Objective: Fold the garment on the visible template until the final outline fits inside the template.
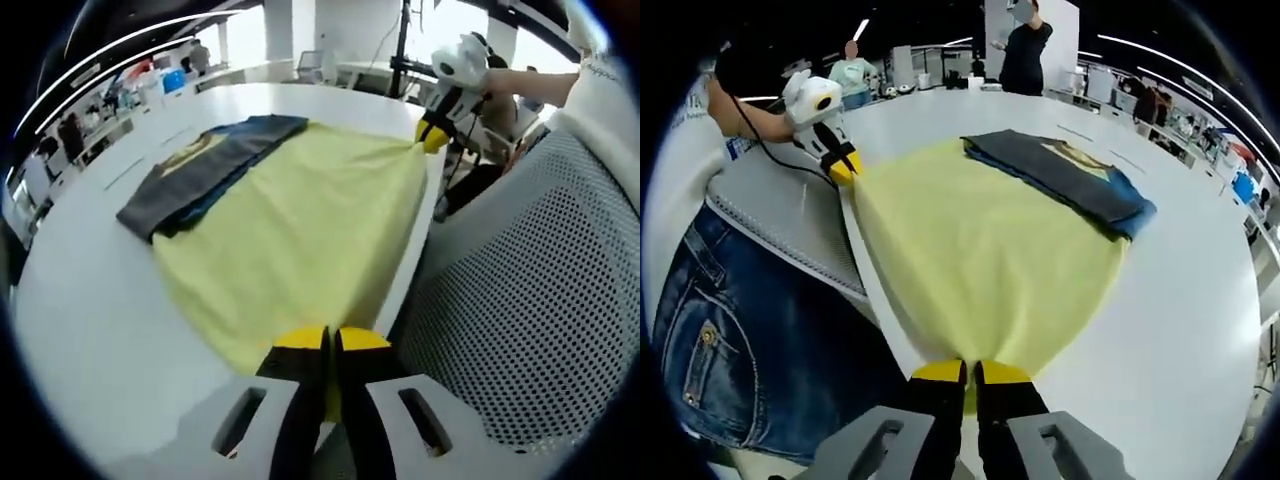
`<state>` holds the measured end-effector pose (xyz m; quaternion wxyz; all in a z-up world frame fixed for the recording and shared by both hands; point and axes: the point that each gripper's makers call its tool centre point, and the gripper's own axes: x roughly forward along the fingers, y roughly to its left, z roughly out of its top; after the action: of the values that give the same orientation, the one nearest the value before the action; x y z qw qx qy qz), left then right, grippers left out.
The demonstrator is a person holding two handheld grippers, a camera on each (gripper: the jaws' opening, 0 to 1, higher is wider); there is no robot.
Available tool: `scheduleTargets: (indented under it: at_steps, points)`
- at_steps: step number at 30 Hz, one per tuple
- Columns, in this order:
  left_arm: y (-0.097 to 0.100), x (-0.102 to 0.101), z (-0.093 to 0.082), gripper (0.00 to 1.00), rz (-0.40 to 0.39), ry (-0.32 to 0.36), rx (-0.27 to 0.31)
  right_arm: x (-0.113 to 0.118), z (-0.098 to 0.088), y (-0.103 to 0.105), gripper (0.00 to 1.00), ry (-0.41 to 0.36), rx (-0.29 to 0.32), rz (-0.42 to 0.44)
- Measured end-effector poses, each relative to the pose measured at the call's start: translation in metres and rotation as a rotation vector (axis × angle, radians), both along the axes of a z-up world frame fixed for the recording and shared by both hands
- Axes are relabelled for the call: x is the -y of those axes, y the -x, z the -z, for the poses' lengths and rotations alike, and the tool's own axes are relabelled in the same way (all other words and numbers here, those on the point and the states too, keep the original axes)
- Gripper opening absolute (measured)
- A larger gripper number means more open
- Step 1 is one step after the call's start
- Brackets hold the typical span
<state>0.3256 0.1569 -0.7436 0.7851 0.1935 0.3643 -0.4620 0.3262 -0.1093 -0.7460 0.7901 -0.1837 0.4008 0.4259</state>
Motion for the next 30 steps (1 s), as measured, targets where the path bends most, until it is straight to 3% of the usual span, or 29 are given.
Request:
scheduleTargets:
  at_steps: [25, 30]
  points:
    - [0.028, -0.002, 0.000, 0.00, -0.007, -0.003, -0.053, -0.008, -0.005, 0.032, 0.00, -0.048, -0.101, -0.051]
    - [0.028, -0.003, -0.005, 0.00, -0.006, -0.003, -0.042, -0.010, -0.007, 0.036, 0.00, -0.035, -0.104, -0.077]
